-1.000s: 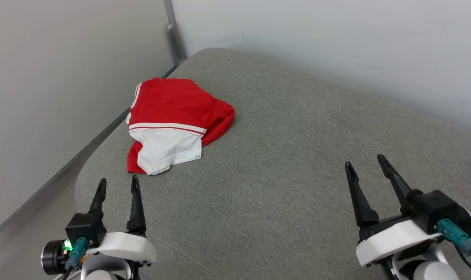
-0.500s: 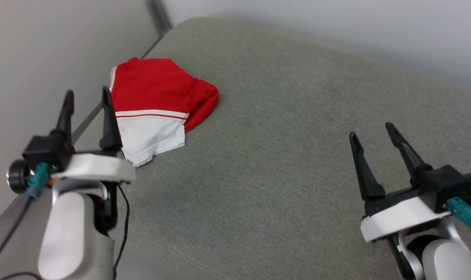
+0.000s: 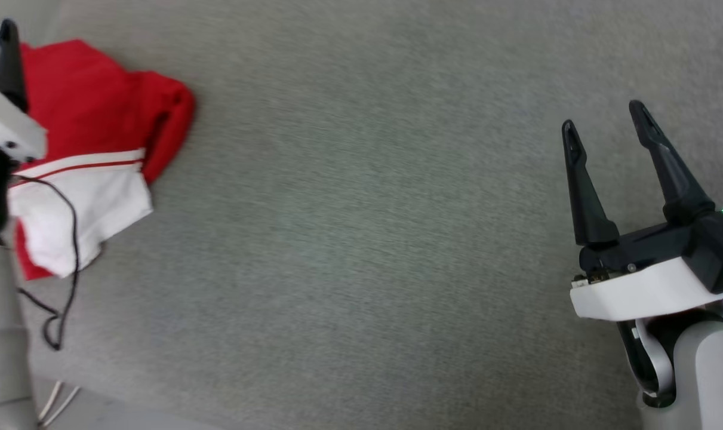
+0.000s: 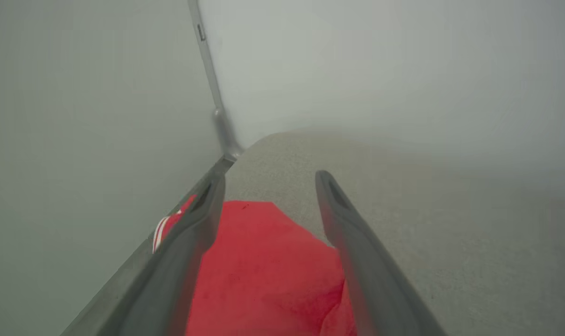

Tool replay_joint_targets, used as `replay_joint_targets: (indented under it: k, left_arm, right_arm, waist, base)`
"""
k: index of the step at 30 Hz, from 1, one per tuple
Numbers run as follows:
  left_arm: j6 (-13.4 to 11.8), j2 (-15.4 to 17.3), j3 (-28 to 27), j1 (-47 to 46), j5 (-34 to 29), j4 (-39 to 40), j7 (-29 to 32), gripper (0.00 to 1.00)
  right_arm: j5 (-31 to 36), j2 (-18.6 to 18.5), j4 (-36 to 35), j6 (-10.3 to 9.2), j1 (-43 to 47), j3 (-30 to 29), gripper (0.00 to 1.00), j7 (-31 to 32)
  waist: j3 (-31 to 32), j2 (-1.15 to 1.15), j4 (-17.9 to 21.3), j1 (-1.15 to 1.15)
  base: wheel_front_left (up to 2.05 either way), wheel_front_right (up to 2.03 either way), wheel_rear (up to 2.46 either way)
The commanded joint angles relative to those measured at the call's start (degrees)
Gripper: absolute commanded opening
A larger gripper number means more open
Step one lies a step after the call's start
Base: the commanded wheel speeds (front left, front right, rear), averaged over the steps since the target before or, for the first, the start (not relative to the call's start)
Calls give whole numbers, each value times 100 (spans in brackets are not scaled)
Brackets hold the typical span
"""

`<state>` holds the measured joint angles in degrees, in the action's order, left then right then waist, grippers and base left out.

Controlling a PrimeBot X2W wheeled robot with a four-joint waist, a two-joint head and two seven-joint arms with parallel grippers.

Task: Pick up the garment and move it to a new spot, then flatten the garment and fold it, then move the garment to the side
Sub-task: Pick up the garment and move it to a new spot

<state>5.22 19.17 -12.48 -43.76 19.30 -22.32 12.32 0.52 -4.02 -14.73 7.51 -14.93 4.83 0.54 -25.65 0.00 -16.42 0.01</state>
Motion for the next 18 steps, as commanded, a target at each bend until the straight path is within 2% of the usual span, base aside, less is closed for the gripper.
replay_joint_targets:
  k: [1, 4, 8, 14, 18]
  left_arm:
    - [38, 153, -55, -95, 126, -141, 385, 100]
    - [59, 499, -155, -210, 295, -428, 1194, 100]
    - [-93, 838, -269, -198, 394, -858, 2005, 100]
    - [-461, 876, -318, -11, 500, -1528, 3089, 100]
    - [-491, 770, -278, 158, 621, -1717, 3588, 100]
  right_arm:
    - [22, 0, -31, -4, -130, 7, 100, -56]
    - [18, 23, -35, -4, -212, 6, 100, -126]
    - [-10, 45, 34, -4, -296, 41, 100, -221]
    - [-36, 76, 124, -4, -363, 24, 100, -309]
    - [-40, 85, 156, -4, -374, 7, 100, -309]
  waist:
    - [-542, 0, 538, -1]
    - [-736, 0, 701, -1]
    - [-913, 0, 879, -1]
    - [-1031, 0, 989, -1]
    - [-1015, 0, 1007, -1]
  base:
    - [0, 0, 0]
    - [0, 0, 0]
    - [0, 0, 0]
    - [0, 0, 0]
    - [0, 0, 0]
